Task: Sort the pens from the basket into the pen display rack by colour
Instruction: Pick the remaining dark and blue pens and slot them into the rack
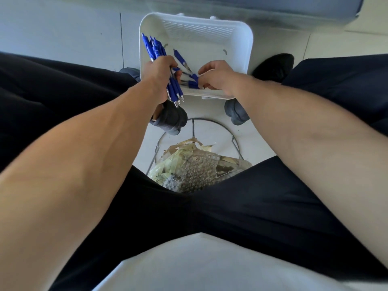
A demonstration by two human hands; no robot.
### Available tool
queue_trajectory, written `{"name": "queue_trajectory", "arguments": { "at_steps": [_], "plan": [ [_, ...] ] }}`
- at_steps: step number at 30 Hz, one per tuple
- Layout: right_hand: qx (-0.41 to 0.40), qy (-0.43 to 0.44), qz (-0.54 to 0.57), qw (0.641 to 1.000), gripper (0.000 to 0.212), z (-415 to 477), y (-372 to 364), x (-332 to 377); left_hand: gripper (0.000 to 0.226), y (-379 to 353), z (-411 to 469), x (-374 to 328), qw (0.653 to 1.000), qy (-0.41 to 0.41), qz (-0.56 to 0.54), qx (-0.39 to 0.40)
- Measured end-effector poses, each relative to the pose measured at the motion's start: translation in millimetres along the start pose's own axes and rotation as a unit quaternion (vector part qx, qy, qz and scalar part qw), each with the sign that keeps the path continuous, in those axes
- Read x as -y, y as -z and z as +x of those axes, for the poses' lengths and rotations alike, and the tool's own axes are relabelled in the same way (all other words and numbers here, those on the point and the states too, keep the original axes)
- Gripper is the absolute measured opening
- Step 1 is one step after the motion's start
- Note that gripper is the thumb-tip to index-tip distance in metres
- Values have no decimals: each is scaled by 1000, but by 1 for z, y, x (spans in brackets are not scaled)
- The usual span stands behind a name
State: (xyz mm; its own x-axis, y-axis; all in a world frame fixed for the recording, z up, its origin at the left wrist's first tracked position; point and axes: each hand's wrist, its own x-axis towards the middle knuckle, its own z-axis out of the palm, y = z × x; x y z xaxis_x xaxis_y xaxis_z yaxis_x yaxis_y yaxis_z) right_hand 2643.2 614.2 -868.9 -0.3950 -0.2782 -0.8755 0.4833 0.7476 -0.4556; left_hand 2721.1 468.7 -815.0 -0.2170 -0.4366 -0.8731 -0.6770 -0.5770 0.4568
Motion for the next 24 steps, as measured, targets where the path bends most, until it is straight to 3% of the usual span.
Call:
{"name": "queue_trajectory", "arguments": {
  "at_steps": [4, 9, 14, 16, 20, 24],
  "plan": [
    [40, 5, 88, 995, 30, -11, 6, 1, 14, -5, -8, 2, 1000, -7, 29, 1],
    [88, 20, 130, 987, 32, -28, 10, -2, 17, -11, -22, 4, 998, -11, 13, 53],
    [93, 31, 130, 987, 25, -36, 9, 2, 20, -12, -21, 1, 997, -38, 47, 39],
    [59, 17, 105, 993, 24, -33, 7, 7, 17, -10, -18, 1, 997, -44, 61, 16],
    [-37, 1, -49, 998, 34, -12, 2, 3, 16, -5, -14, -2, 999, -27, 27, 2],
    [-22, 4, -175, 984, 38, 2, -2, -2, 15, -5, -11, -7, 996, 3, -68, 53]
  ]
}}
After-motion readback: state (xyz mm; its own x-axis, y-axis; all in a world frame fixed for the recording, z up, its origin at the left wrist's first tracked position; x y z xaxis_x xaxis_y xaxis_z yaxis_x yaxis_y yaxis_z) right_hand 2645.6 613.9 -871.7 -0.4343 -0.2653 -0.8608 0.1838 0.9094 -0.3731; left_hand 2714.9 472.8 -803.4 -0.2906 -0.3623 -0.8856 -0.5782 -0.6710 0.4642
